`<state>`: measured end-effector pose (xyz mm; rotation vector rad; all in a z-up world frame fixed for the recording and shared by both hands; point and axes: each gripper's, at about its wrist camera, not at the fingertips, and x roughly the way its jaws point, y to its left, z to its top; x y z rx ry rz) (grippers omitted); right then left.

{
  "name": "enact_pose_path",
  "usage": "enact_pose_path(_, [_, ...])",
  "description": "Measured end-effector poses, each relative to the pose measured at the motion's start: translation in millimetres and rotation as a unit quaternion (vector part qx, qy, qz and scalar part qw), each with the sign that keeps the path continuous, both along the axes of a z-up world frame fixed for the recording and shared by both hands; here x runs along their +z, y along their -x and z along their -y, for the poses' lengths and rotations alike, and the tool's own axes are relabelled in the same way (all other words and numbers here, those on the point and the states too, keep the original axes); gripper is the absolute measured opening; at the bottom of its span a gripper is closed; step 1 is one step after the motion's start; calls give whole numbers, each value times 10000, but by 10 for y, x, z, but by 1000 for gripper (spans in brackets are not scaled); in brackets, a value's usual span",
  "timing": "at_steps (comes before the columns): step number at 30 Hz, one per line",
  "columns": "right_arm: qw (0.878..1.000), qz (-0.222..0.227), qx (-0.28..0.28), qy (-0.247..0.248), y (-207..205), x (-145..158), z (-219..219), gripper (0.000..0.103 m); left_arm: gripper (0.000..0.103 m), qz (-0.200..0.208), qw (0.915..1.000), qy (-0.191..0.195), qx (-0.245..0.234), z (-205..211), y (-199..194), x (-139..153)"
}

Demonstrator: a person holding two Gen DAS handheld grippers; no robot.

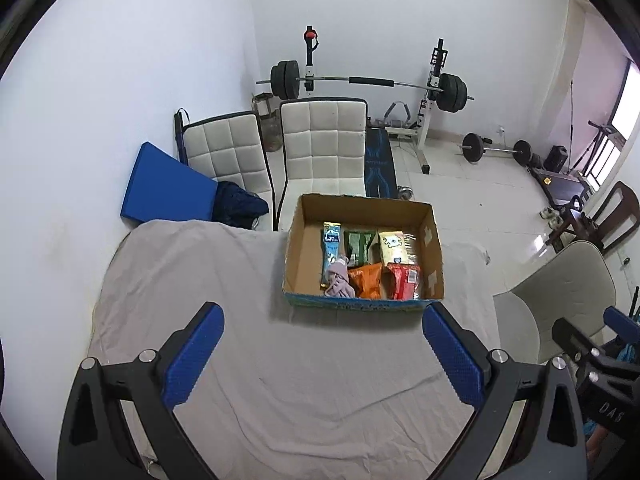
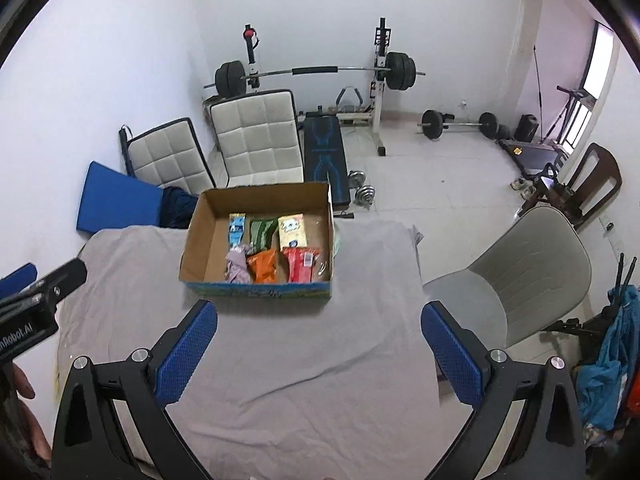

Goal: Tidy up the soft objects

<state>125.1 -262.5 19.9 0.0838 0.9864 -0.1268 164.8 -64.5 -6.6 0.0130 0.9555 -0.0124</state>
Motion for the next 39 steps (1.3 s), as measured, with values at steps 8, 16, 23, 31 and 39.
enact_pose_path(8, [10000,32,-4,19,-252,-35,9,103,102,-42,10000,7,-14,-2,-86,-85])
enact_pose_path(16, [10000,8,30,81,-319,-78,-18,103,103,-106,9999,29,42,1,-98,-145])
enact_pose_path(23, [10000,-4,29,62,-329,-110,-14,103,103,-86,9999,15,65,0,-92,-143])
enact_pose_path(31, [10000,29,45,63,-314,-130,-22,103,103,-3,9999,-58,82,4,-90,-114])
enact_pose_path(39, [9998,73,81,160,-297,-72,-59,103,103,169,9996,-203,99,15,-51,-54])
